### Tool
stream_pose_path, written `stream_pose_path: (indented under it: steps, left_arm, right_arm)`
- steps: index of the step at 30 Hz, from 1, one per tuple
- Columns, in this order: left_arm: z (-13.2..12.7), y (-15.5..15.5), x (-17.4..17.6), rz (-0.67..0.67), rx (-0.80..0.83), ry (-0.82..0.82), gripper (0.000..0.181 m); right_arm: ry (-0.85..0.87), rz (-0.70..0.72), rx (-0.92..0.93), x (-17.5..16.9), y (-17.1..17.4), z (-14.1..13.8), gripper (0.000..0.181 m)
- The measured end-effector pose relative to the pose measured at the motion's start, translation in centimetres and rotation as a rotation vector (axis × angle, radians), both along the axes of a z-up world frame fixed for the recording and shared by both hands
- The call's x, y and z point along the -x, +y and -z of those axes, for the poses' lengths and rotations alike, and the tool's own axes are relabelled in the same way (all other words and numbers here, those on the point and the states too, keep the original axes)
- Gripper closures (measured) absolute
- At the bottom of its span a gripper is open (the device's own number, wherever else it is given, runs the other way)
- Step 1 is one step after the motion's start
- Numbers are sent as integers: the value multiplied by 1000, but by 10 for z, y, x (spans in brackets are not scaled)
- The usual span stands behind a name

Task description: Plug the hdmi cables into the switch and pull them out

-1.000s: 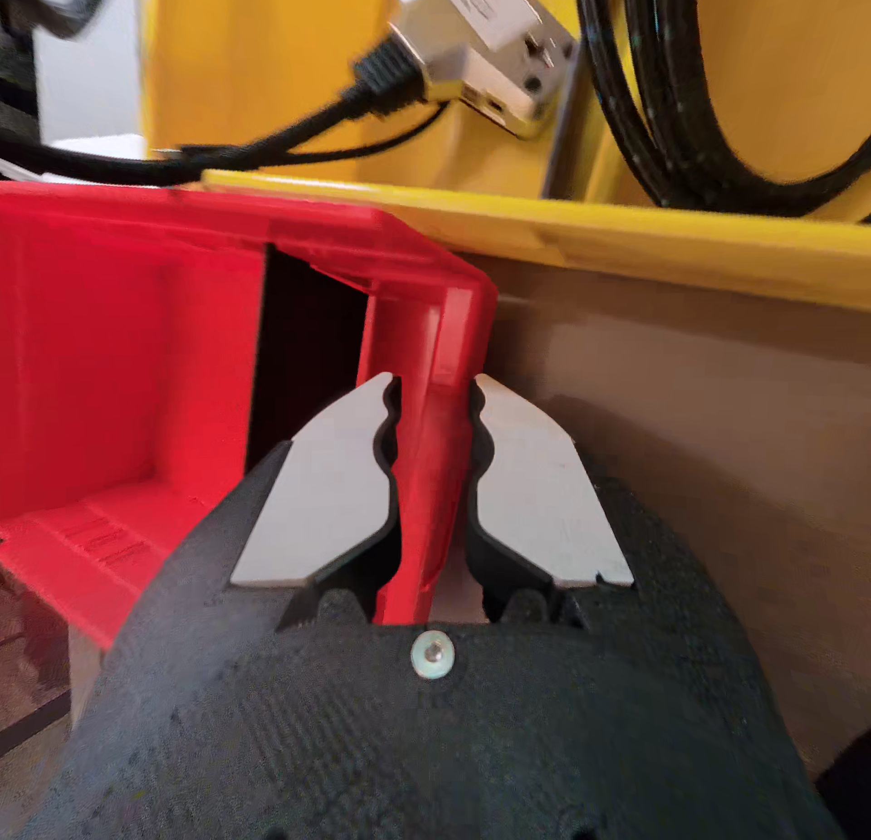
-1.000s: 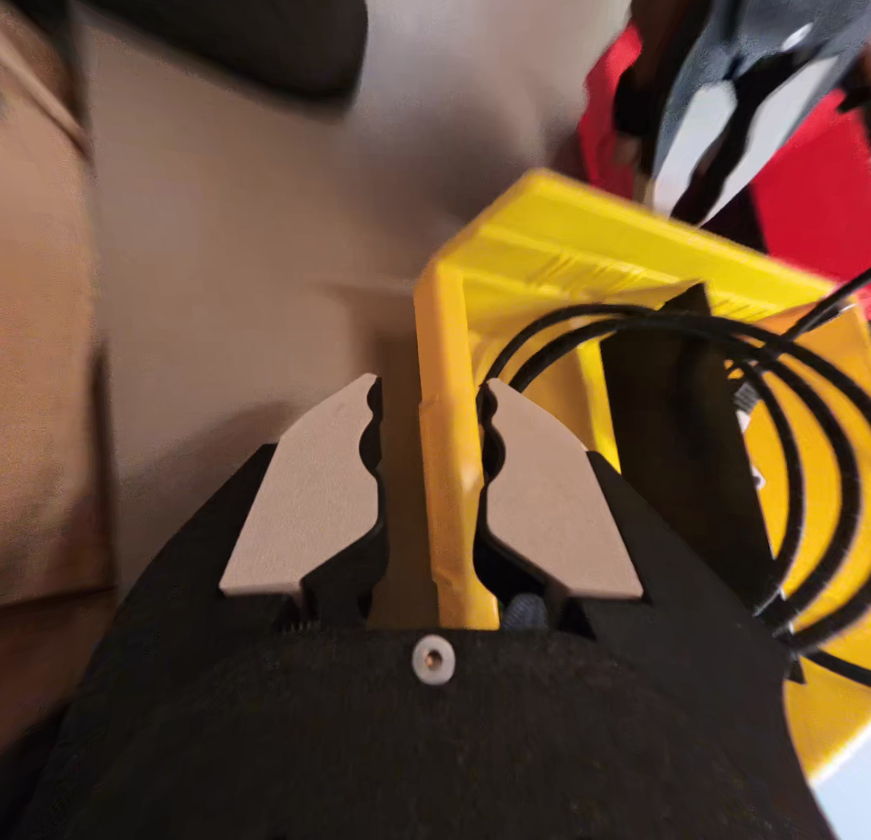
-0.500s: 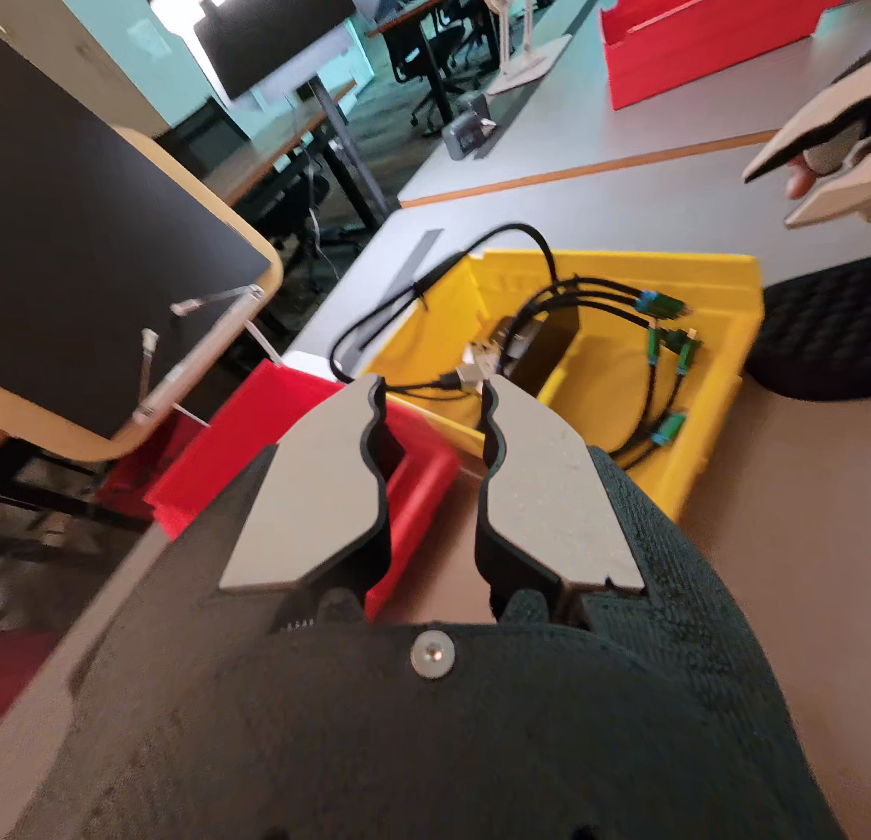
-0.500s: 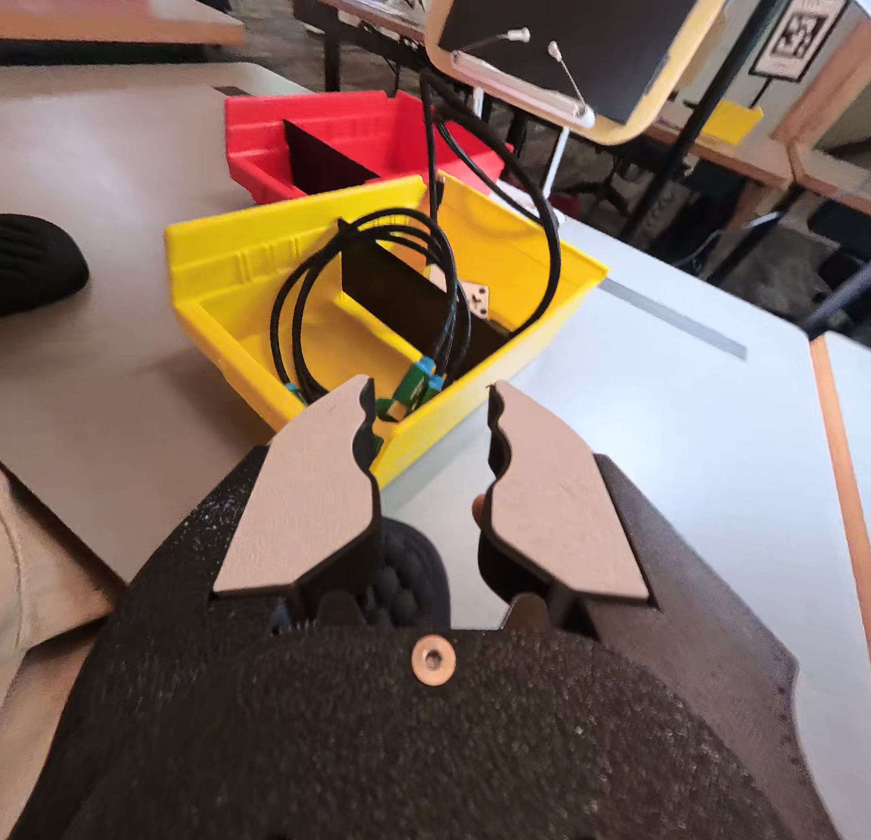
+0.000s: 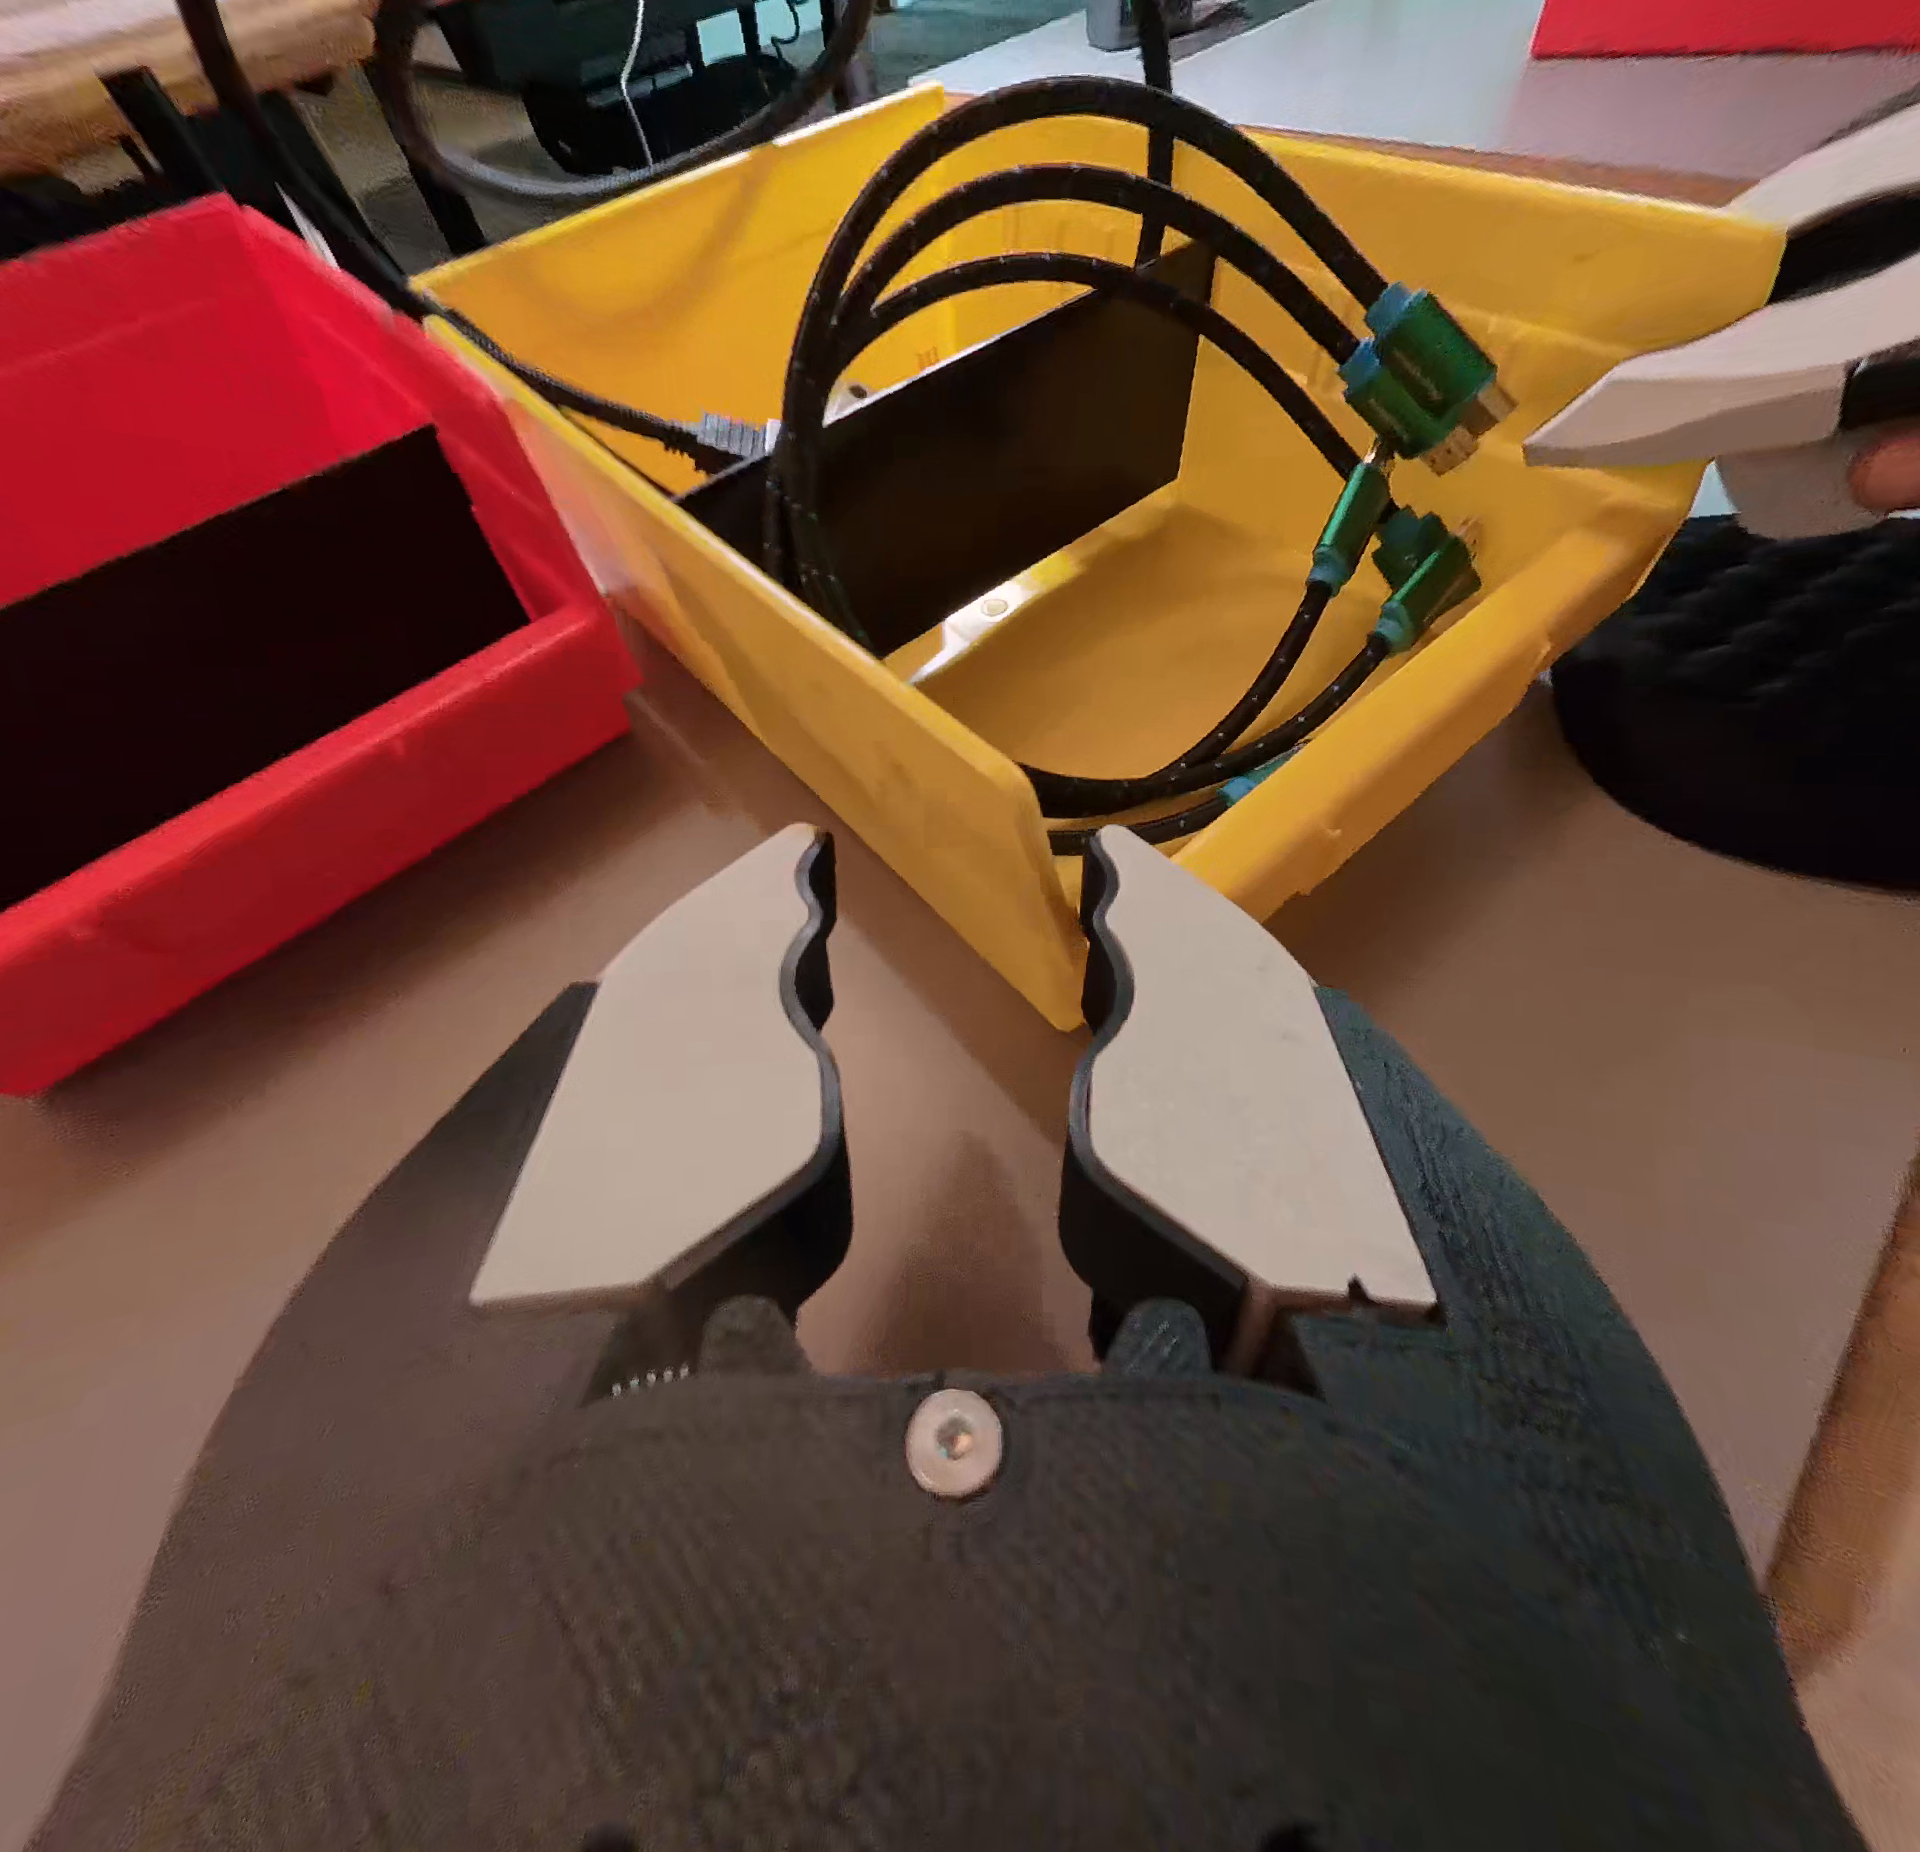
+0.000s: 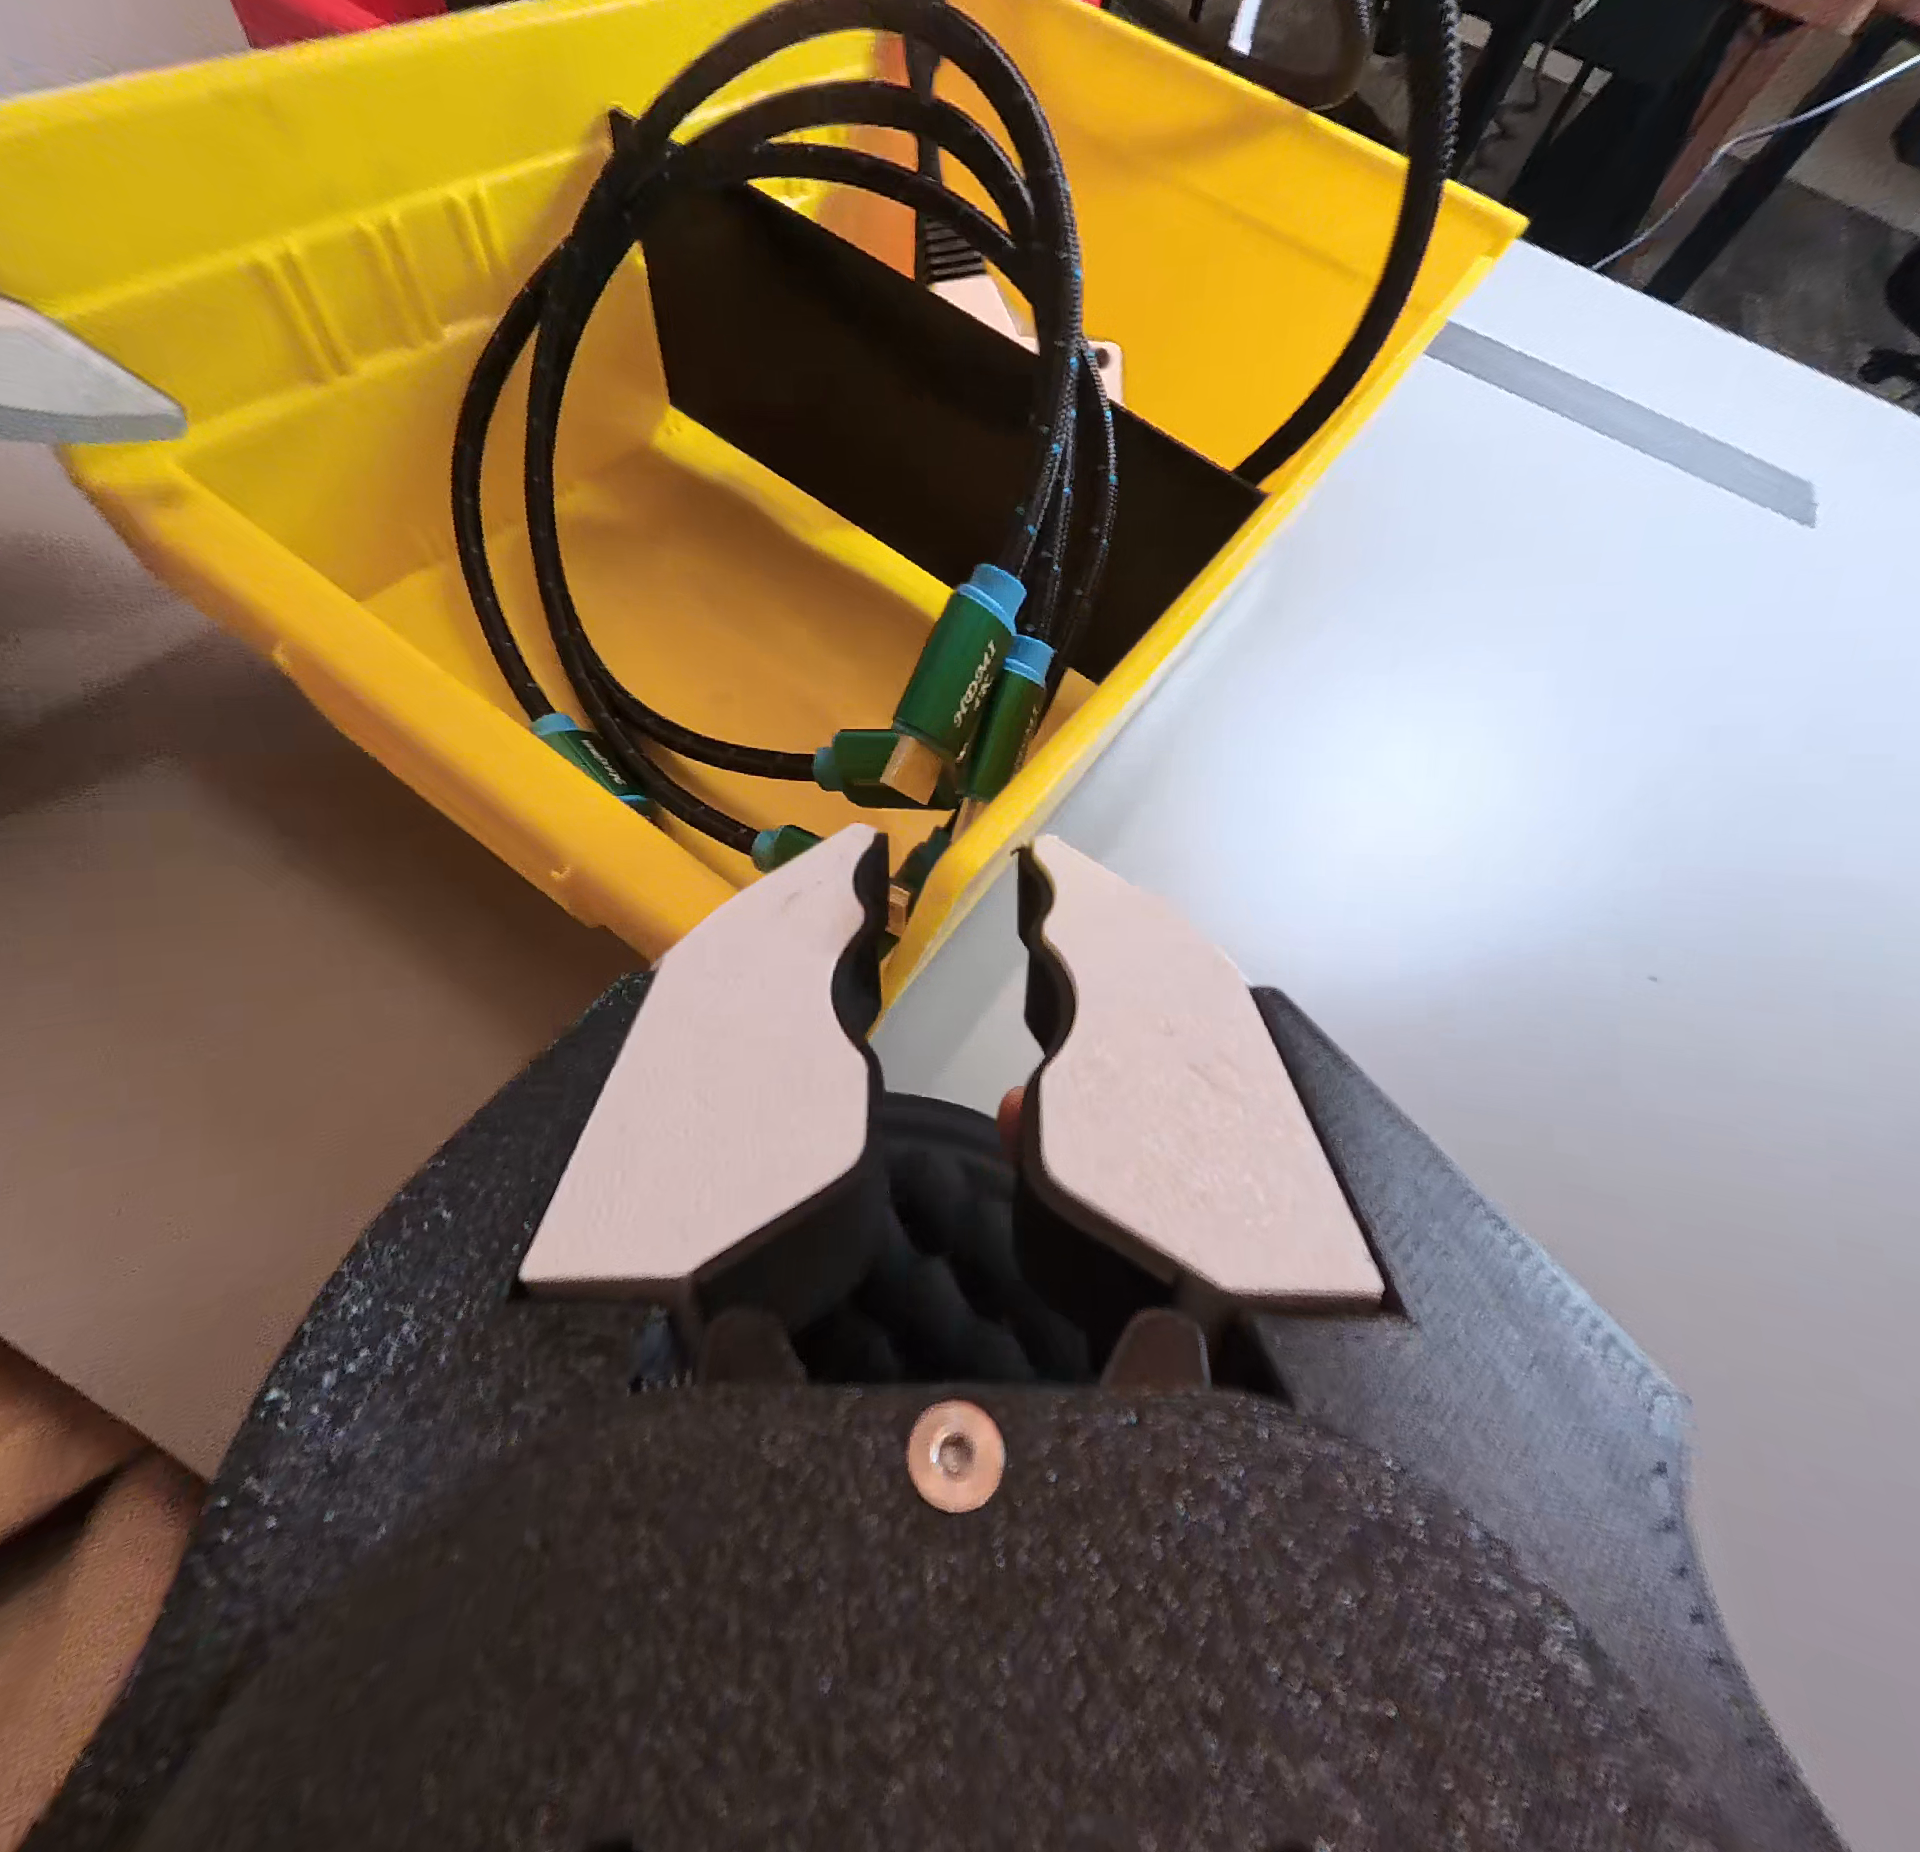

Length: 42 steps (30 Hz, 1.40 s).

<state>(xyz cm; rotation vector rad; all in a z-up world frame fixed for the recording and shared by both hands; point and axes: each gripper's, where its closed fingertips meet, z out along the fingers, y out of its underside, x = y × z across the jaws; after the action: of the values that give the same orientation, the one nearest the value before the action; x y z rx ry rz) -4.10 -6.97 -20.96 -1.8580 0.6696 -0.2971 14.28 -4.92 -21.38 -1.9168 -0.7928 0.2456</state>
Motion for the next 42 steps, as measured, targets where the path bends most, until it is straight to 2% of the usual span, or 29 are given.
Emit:
stream_pose_path:
  steps: [1,6,10,15,19,23,28,34,38,42]
  left_arm:
    - [-1,2,-4,-6,-25,21,136]
    - [-6,8,-16,-71,-86,40,159]
    - [-4,23,-15,-142,-93,40,162]
    - [0,48,-15,-214,-113,195,164]
    - [-5,58,-23,-176,-109,95,166]
    - [-20,56,-27,-136,-128,29,168]
    - [-58,43,-22,-124,-226,-27,169]
    - [-132,14,4,-154,-416,-50,170]
    - [-169,-8,38,-198,-500,-34,170]
    - [-190,-26,92,-302,-533,6,170]
  right_arm:
    - [-14,17,-8,-4,3,0,158]
    - [11,56,0,-11,11,-1,160]
    - [0,117,-42,-10,27,-3,160]
    - [-52,225,-76,-13,50,-1,170]
    - [-48,267,-109,-22,54,-7,174]
    - [-66,282,-205,-25,42,-31,175]
    - [-92,271,-319,-19,26,-76,176]
    - [-41,225,-503,6,-3,-150,175]
    - [14,144,-562,39,-12,-184,175]
    - [81,34,-577,94,-11,-200,174]
